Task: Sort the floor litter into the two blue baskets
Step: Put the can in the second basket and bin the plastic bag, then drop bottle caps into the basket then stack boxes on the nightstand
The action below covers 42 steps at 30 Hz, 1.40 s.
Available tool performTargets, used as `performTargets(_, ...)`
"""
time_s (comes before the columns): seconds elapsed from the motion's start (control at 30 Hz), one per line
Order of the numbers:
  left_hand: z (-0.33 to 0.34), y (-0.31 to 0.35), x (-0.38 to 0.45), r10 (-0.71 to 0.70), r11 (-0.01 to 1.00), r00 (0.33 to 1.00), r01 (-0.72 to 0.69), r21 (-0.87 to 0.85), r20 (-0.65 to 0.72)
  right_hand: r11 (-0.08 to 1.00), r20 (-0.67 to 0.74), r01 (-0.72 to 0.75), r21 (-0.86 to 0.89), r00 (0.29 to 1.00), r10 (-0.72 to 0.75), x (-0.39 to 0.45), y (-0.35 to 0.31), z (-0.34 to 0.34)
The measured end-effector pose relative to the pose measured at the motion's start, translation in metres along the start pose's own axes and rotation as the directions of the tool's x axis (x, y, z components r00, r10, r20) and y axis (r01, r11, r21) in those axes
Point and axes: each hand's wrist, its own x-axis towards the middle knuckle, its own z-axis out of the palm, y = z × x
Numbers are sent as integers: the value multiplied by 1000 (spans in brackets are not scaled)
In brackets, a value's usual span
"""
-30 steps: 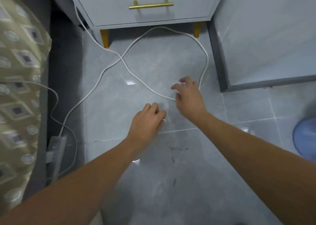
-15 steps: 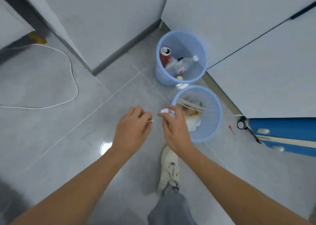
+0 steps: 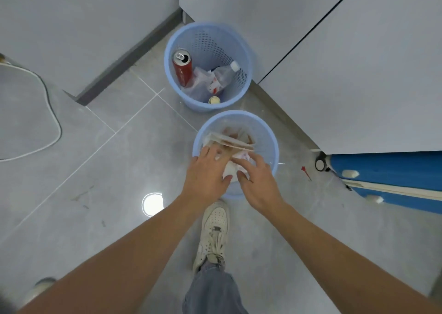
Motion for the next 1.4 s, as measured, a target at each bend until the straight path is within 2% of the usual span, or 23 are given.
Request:
performTargets(0.2, -55, -10, -13, 9, 1000, 998, -8, 15, -63, 996, -82, 82, -27, 993, -84, -6, -58, -30)
performTargets(0.37, -150, -26, -53, -32, 999, 990, 33, 2, -135, 979, -97, 193, -71, 975, -200, -29, -152, -61)
performTargets(0.47, -226, -33, -98, -93, 996, 975, 94, -5, -201, 958, -59, 275, -76, 958, -280, -61, -221, -81)
performTargets(0.6, -336, -45, -169, -140, 986, 952, 158, 46, -272, 895, 57, 415, -166, 910, -411, -111, -314, -109)
performTargets(0.77, -455, -77, -251, -245, 957, 884, 286, 45, -398, 814, 139, 527, -243, 850, -508, -156, -437, -129)
performTargets(0.87, -514, -106, -297, -338, 923, 825, 384, 11, -452, 787, 152, 573, -230, 820, -552, -171, -513, -122)
performTargets(1.1, -610, -196, -394, -476, 858, 690, 499, -118, -546, 741, 145, 631, -231, 775, -615, -190, -676, -88)
performTargets(1.23, -623, -252, -405, -515, 834, 630, 526, -168, -581, 700, 120, 688, -192, 724, -679, -160, -739, -60)
performTargets(1.4, -652, -312, -365, -533, 815, 579, 547, -191, -617, 657, 13, 736, -163, 667, -745, -80, -818, -43)
